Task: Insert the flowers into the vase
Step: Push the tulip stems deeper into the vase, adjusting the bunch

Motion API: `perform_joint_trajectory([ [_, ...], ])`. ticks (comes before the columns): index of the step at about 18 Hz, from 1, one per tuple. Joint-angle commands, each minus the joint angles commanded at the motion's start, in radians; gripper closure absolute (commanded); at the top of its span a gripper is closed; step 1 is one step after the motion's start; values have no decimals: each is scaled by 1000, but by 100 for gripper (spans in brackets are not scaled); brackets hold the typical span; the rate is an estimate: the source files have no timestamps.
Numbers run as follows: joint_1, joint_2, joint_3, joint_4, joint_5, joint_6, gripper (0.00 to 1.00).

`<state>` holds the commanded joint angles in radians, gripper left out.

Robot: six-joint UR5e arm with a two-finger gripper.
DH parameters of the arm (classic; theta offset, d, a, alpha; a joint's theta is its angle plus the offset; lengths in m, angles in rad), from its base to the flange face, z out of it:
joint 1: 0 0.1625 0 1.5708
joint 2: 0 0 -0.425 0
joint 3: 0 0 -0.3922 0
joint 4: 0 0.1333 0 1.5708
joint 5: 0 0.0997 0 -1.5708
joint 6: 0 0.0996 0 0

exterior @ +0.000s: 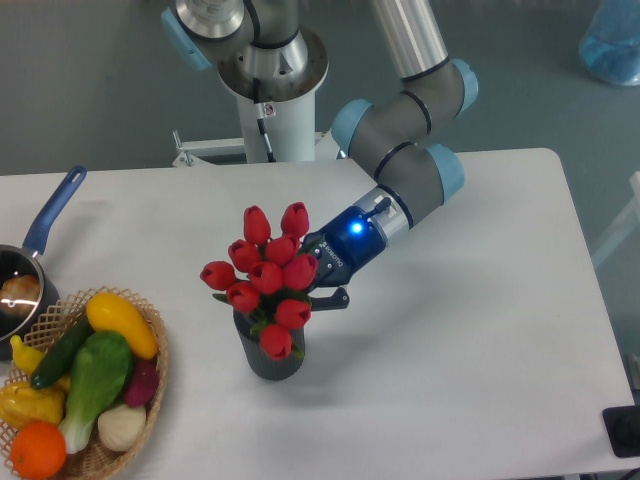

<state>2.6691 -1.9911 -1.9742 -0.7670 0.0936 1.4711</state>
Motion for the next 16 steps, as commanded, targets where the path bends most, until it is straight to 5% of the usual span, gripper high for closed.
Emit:
perform_joint_trajectory([
  [16, 8, 0, -9, 0, 3, 2, 70],
])
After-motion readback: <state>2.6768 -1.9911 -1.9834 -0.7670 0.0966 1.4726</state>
